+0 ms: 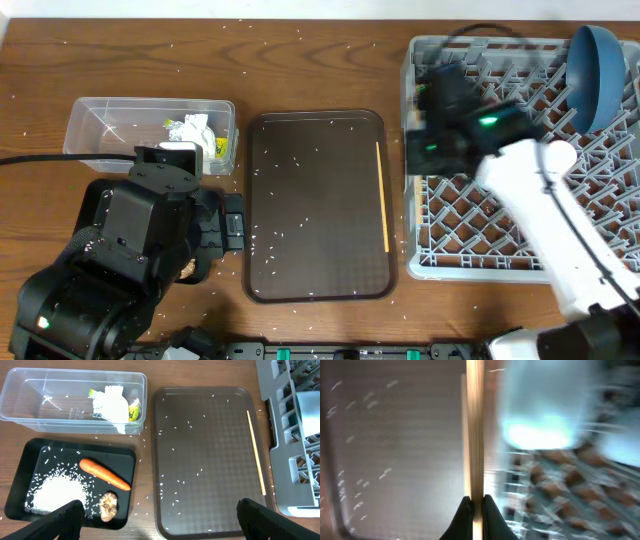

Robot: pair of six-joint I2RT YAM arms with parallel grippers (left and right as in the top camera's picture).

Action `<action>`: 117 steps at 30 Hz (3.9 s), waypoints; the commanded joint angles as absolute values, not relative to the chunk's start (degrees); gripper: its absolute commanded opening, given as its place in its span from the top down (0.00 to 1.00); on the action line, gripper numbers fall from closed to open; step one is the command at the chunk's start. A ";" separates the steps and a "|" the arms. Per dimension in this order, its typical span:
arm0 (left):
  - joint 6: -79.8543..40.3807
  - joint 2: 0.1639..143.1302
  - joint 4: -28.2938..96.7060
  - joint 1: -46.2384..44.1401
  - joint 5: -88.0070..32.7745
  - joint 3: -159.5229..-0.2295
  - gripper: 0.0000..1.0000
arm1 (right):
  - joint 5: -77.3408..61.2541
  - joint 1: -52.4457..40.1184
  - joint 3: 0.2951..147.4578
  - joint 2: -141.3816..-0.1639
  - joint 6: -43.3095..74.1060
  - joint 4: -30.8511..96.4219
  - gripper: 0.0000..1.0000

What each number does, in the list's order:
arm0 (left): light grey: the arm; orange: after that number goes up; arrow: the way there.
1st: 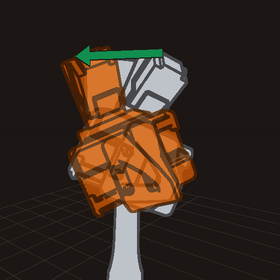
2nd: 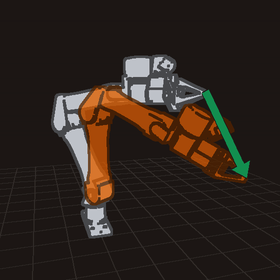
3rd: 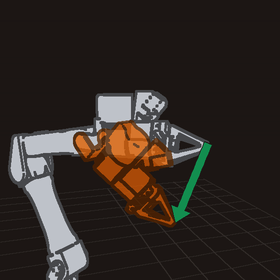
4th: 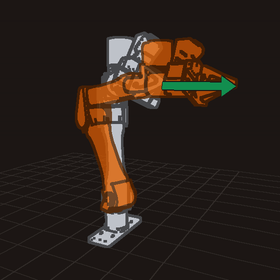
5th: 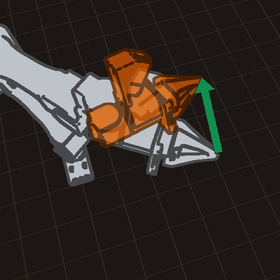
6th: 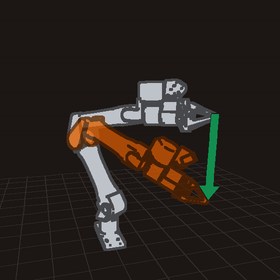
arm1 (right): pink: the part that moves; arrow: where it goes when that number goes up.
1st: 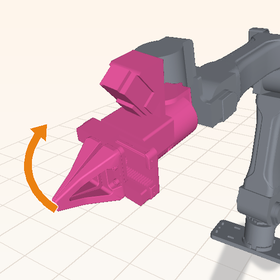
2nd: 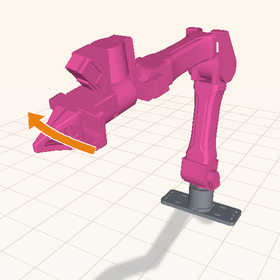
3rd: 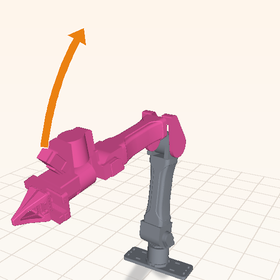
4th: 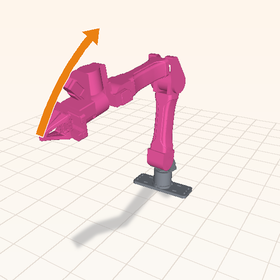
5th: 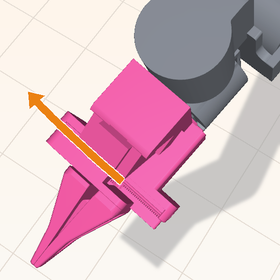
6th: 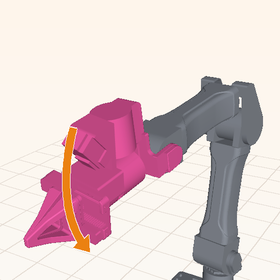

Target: Sort waste into correct bins and load items into the dishwasher rack

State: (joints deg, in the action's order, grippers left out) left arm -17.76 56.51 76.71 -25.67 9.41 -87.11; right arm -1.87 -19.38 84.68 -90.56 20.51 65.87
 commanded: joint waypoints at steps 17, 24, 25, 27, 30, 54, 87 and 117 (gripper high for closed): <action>-17.39 56.38 76.95 -25.69 10.13 -87.99 0.02 | 10.76 10.55 85.01 -90.37 3.62 65.82 0.99; -17.39 56.38 76.95 -25.69 10.11 -87.99 0.02 | 17.39 10.44 85.01 -94.45 -0.97 64.47 0.99; -17.39 56.38 76.95 -25.69 10.13 -87.99 0.02 | 17.39 10.41 85.01 -95.02 -0.97 64.49 0.99; -17.39 56.38 76.95 -25.69 10.13 -87.99 0.02 | 18.24 10.44 85.01 -96.23 -0.97 64.73 0.99; -17.39 56.38 76.95 -25.69 10.11 -87.99 0.02 | 18.63 10.44 85.01 -97.91 -0.95 64.99 0.99; -17.39 56.38 76.95 -25.69 10.11 -87.99 0.02 | -14.44 -11.97 86.24 -90.91 -0.93 63.77 0.68; -17.39 56.38 76.95 -25.69 10.11 -87.99 0.02 | 6.46 -33.63 83.96 -119.28 32.40 57.60 0.66; -17.39 56.38 76.95 -25.69 10.11 -87.99 0.02 | 2.72 -32.60 84.58 -113.89 23.55 56.51 0.99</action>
